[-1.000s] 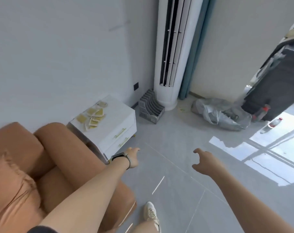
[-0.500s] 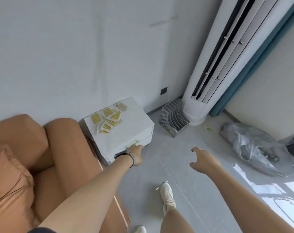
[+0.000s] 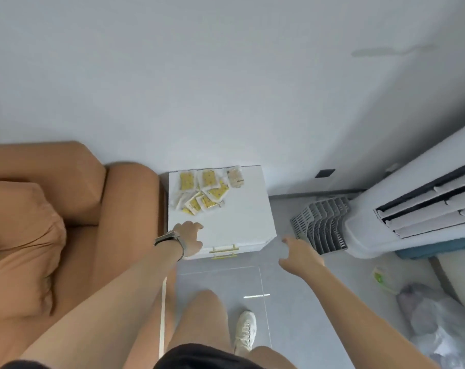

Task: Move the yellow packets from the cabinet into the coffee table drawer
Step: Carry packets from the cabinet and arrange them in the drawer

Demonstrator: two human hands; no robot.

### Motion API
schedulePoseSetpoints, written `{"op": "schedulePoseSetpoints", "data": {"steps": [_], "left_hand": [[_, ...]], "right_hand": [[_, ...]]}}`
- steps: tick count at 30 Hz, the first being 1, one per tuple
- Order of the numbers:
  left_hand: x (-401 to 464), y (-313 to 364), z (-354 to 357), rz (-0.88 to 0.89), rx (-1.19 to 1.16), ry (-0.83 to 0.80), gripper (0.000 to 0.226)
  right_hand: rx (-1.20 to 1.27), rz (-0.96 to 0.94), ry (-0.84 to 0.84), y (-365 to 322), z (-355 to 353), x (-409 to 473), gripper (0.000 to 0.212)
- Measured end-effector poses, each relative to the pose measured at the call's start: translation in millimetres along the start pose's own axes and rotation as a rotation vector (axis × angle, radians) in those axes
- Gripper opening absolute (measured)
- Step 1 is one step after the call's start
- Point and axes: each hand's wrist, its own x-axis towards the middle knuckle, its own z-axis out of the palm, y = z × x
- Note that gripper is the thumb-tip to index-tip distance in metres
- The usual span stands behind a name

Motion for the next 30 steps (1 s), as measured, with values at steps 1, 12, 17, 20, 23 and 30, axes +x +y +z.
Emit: {"op": "schedulePoseSetpoints", "data": {"steps": [1,12,17,20,23,30], "left_hand": [[8,-8,-8,-0.026,-0.035,0.008,0.060],[135,-50,-28,-0.124,-0.323,-0.051,0.056],[191,-48,-18,-0.129,-0.476,-0.023,0.054],[221,-47,-3,-0.150,-0.553,-0.013,0.054],[243,-49,13,-0.169,-0.622,-0.001,0.054],[281,-63,20,-0.215,-0.672,0.101,0.052]], "right_hand": [[-0.015,-0.023,-0.015,-10,-4,15,0.061],[-0.042,-0.063,-0.191,-83,6,165,0.057],[0.001,-0.021,-0.233,-89,26,213,0.055],[0.072,0.004,-0.255,-91,44,245,0.053],[0.154,0.037,-0.259,-96,63,278,0.051],[0.289,-0.045,-0.185,-123,87,344,0.047]]}}
